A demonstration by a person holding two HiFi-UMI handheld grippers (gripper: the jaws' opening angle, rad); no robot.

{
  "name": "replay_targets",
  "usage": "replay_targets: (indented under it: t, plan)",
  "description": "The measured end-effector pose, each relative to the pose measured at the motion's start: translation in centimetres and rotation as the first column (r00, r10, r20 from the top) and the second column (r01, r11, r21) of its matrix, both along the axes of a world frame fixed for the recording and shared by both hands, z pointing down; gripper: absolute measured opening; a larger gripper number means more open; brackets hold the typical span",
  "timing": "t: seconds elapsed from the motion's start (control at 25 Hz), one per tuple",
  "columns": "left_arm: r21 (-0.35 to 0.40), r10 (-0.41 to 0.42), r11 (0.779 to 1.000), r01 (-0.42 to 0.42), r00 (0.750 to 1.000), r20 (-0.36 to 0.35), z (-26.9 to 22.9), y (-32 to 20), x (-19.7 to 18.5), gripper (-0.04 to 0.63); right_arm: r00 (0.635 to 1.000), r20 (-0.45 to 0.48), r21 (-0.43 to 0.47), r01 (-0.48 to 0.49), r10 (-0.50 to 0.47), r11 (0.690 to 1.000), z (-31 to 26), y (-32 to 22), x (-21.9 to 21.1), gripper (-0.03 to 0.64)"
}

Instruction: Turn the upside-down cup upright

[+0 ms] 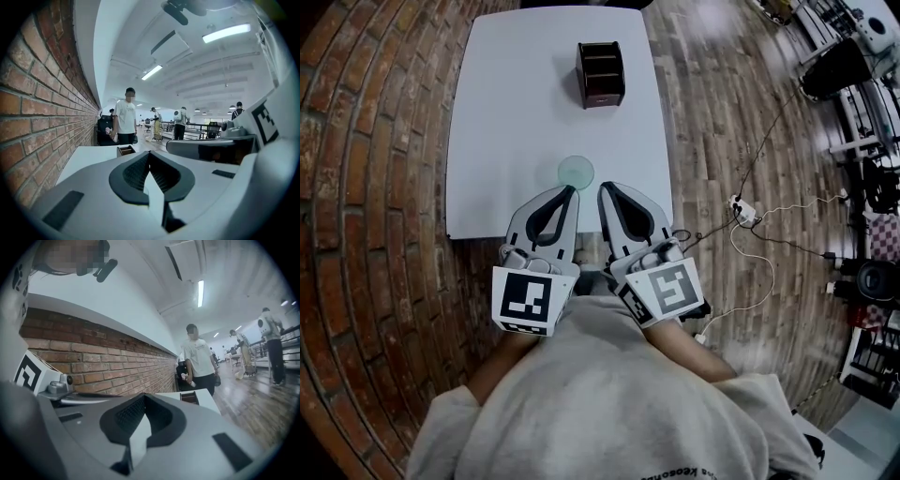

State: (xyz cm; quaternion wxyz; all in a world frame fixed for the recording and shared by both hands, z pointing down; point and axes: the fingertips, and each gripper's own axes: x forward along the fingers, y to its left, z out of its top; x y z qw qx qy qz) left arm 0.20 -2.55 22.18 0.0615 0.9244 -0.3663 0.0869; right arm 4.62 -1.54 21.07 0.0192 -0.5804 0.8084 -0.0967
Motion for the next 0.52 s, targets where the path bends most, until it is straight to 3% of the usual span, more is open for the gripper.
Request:
replay_targets:
  t: [0.52]
  plan:
    - [-0.010, -0.041, 0.999, 0.041, 0.999, 0.007, 1.4, 0.3, 0.1, 0.011, 1.000, 0.002, -0.004, 0.021, -0.021, 1.000, 1.0, 0.0, 0.7, 0.008]
